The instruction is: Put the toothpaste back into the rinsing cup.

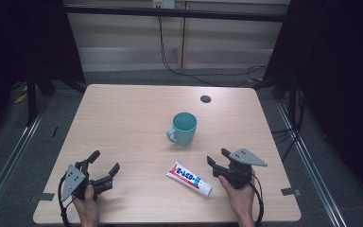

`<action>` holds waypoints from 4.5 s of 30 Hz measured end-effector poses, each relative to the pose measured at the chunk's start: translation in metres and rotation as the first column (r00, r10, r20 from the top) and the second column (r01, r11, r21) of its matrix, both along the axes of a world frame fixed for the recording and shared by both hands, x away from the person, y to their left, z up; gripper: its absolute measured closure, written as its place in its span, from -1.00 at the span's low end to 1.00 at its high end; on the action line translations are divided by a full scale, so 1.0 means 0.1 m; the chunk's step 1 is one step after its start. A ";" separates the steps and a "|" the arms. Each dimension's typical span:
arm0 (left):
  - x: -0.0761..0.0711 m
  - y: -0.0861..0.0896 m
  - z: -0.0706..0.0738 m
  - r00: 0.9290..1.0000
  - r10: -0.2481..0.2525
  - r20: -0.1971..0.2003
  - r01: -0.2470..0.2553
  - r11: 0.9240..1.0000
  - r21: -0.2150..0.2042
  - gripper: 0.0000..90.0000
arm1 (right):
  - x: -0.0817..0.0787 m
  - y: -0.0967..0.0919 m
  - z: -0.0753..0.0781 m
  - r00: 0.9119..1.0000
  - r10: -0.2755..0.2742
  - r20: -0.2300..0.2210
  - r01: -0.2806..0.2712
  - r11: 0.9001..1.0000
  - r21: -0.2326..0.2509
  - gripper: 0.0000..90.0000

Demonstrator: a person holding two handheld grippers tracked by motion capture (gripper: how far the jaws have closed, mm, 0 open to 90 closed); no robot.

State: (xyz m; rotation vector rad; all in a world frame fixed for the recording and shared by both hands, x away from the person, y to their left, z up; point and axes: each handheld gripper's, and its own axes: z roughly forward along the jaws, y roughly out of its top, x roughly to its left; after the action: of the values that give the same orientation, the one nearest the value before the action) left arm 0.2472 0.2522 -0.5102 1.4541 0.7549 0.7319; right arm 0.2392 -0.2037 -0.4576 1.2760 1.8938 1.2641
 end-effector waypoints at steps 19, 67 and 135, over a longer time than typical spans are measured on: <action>0.00 0.00 0.00 1.000 0.003 0.002 -0.003 1.000 0.001 -0.65 | 0.19 0.06 0.21 0.958 0.171 -0.231 -0.184 0.982 -0.035 -0.27; -0.01 -0.01 0.00 1.000 0.001 0.002 -0.001 1.000 -0.003 -0.65 | 0.57 0.58 0.31 0.760 0.253 -0.599 -0.400 0.908 -0.124 -0.28; -0.01 0.00 0.00 1.000 0.002 0.003 -0.002 1.000 0.001 -0.66 | 0.64 1.00 -0.07 0.633 0.246 -0.734 -0.541 0.818 -0.193 0.49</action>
State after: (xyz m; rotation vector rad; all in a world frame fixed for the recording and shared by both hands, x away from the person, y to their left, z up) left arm 0.2463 0.2519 -0.5102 1.4526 0.7534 0.7359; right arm 0.3034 -0.1041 -0.4647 1.2092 2.9292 0.5031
